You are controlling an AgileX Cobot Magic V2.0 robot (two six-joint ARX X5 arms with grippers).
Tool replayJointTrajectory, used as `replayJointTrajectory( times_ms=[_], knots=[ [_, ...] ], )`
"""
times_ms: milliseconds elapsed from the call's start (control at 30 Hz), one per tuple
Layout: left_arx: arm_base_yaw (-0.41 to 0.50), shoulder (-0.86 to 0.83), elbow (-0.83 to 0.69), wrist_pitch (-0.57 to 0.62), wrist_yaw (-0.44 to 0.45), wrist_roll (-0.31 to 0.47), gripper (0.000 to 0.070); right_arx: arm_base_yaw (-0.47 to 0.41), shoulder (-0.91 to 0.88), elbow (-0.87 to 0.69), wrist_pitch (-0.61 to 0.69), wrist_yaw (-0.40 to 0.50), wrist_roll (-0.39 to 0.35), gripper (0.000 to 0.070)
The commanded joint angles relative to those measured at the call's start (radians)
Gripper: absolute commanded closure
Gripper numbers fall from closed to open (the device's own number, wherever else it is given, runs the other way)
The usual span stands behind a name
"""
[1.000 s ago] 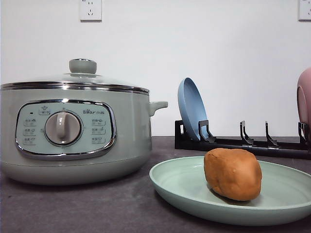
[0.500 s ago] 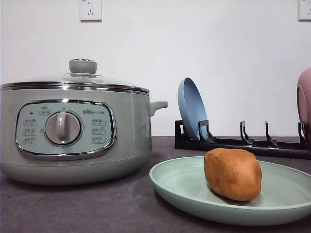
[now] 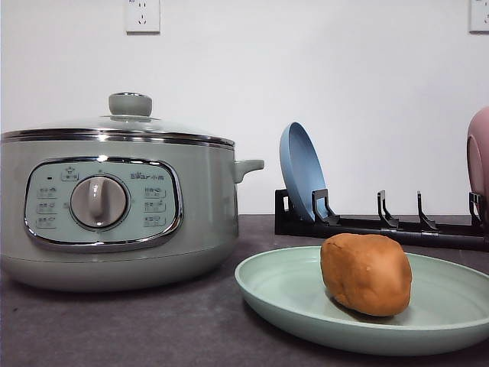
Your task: Transfer potato from steamer to green plate
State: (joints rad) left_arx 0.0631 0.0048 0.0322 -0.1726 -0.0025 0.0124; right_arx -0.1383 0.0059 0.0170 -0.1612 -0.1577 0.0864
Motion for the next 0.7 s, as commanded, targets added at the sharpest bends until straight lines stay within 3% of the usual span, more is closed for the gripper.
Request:
replayJointTrajectory(
  times_ms=[0, 667],
  knots=[
    [0.002, -0.002, -0.020, 0.016, -0.002, -0.003, 0.0690, 0.000, -0.002, -0.006, 0.003, 0.000, 0.011, 0.0700],
    [0.002, -0.002, -0.020, 0.016, -0.002, -0.003, 0.0690, 0.000, -0.002, -0.006, 0.003, 0.000, 0.011, 0.0700]
  ],
)
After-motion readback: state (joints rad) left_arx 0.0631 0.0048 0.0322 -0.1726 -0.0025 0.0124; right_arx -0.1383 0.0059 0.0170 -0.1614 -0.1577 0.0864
